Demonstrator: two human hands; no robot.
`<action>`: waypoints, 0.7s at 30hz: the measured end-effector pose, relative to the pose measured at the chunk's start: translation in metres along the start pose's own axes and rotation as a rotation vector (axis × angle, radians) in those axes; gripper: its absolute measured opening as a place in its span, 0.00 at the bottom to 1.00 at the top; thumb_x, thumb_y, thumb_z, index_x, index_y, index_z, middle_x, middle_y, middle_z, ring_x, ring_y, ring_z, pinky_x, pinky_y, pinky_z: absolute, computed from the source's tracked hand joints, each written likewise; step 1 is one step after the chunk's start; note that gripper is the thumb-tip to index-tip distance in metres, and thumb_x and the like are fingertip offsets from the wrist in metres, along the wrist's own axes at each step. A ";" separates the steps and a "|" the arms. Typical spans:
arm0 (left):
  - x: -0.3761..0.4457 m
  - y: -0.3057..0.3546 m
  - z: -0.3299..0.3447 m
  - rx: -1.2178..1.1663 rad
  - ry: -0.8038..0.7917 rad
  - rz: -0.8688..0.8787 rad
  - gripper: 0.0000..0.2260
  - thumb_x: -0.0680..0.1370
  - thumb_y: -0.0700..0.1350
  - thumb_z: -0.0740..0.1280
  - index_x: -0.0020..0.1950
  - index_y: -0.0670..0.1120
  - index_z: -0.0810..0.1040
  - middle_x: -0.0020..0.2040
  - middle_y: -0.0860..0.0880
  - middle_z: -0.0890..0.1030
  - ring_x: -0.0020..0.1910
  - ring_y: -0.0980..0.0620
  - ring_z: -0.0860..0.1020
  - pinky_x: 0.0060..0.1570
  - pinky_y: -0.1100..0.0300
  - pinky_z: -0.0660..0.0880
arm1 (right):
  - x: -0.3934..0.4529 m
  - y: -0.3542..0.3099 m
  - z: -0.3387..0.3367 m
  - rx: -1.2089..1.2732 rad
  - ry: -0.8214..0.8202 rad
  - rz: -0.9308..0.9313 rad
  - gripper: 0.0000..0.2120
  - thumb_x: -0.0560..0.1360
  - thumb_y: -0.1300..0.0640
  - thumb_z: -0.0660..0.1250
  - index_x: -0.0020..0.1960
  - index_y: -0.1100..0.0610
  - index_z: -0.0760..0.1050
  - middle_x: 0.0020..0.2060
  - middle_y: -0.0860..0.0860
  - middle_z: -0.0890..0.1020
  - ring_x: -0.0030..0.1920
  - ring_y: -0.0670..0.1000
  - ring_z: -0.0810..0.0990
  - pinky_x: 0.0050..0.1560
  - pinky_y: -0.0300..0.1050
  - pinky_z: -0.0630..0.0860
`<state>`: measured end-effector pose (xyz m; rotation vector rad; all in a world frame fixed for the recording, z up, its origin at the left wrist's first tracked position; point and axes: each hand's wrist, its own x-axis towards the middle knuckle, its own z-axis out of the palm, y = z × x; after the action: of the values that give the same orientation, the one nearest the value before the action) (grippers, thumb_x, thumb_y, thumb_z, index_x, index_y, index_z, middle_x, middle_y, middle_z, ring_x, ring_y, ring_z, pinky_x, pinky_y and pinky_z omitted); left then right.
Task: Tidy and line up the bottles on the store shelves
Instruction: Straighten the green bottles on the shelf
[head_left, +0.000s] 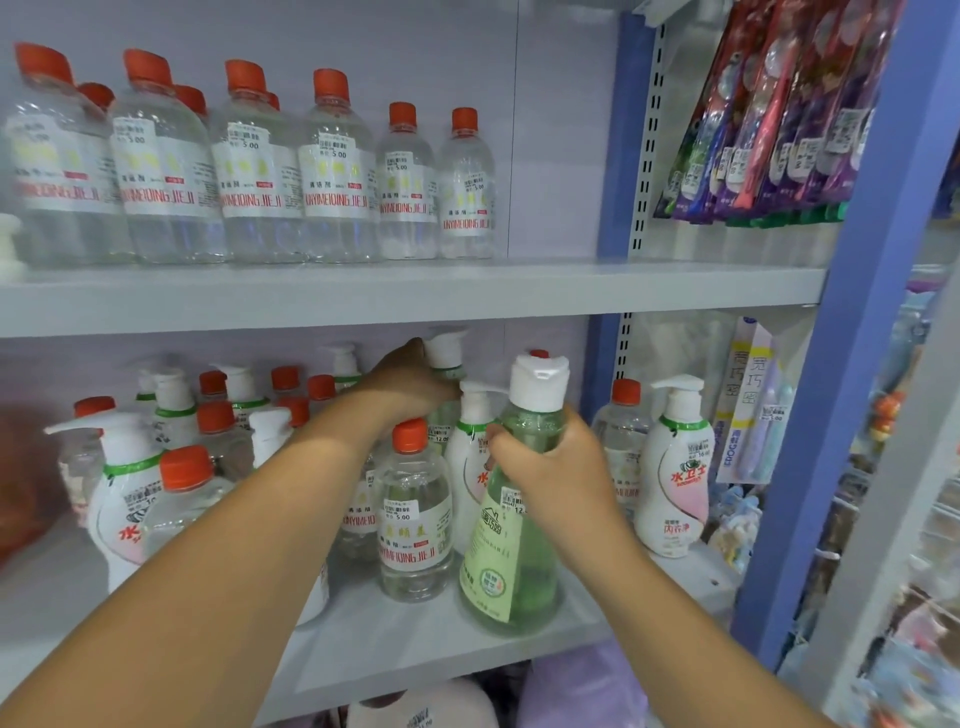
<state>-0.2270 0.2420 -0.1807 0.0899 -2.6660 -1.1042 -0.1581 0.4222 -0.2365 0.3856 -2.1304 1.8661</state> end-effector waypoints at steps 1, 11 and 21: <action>0.000 0.000 0.000 -0.006 0.000 0.001 0.23 0.72 0.55 0.75 0.64 0.49 0.75 0.57 0.51 0.81 0.55 0.50 0.80 0.59 0.50 0.79 | 0.003 0.003 0.000 0.004 0.009 0.011 0.08 0.72 0.54 0.75 0.45 0.53 0.76 0.37 0.51 0.85 0.37 0.52 0.85 0.41 0.51 0.82; 0.001 0.014 0.003 -0.048 0.010 0.066 0.22 0.70 0.51 0.79 0.60 0.51 0.77 0.51 0.53 0.83 0.48 0.54 0.81 0.38 0.61 0.75 | 0.048 0.023 -0.019 0.025 0.112 0.031 0.11 0.74 0.54 0.75 0.48 0.49 0.73 0.41 0.46 0.82 0.38 0.41 0.81 0.35 0.35 0.73; -0.008 0.041 0.012 0.013 0.190 0.041 0.15 0.72 0.54 0.76 0.53 0.53 0.77 0.46 0.55 0.80 0.45 0.55 0.79 0.50 0.58 0.76 | 0.032 0.018 -0.046 -0.030 0.040 -0.037 0.10 0.72 0.51 0.75 0.47 0.53 0.76 0.35 0.51 0.83 0.35 0.47 0.82 0.38 0.48 0.79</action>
<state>-0.2202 0.2802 -0.1618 0.1351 -2.4958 -1.0124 -0.1933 0.4694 -0.2347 0.3750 -2.1085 1.8042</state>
